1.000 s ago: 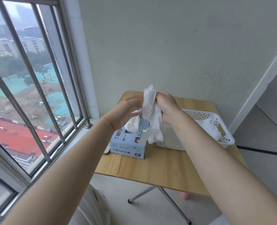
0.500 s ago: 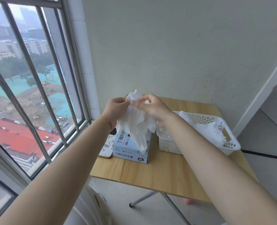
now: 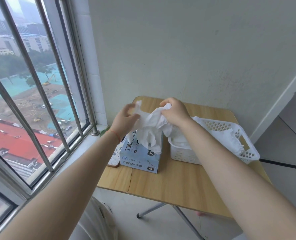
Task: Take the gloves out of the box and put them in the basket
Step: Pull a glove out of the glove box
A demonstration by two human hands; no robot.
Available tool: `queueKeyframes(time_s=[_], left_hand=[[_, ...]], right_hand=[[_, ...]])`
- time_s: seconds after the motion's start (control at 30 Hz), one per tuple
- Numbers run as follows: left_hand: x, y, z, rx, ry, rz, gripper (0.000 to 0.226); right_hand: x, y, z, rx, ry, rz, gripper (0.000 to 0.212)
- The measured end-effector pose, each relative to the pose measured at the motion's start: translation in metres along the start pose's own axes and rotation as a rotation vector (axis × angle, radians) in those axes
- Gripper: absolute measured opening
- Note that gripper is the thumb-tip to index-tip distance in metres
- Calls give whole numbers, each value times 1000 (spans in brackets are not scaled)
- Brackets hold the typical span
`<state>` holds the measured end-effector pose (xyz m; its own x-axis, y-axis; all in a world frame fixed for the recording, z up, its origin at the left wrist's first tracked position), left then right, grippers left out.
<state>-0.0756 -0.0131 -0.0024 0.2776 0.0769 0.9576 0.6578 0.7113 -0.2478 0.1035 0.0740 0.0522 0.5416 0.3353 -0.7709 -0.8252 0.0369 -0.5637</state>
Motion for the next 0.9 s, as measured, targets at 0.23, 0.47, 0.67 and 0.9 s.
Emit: queueKeyframes(time_s=[0.23,0.47,0.67,0.9], left_hand=[[-6,60,-30,-403,446,948,20],[55,4,-11,106,202,107,31],[95,63,-64,-626,-36,-460,39],[56,57,-65,-502,-91,-185,5]], right_hand=[[-26,-45,2,114,43,328,32],[-26,-39,-10,-172,67,278,40],[-46,-21,-38,-400,-33,236,48],[-34,-48,-34,-326,-60,50,36]])
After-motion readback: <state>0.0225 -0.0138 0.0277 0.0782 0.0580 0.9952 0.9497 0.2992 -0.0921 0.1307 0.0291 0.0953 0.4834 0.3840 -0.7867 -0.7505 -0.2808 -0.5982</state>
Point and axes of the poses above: each hand's wrist, its own z-axis towards the middle knuckle, its own y-axis out of the palm, x = y × z, the point moved 10 cm from there along z, towards the middle knuckle, and after that the axes turned 15 degrees about x, right-handed, at the moved point
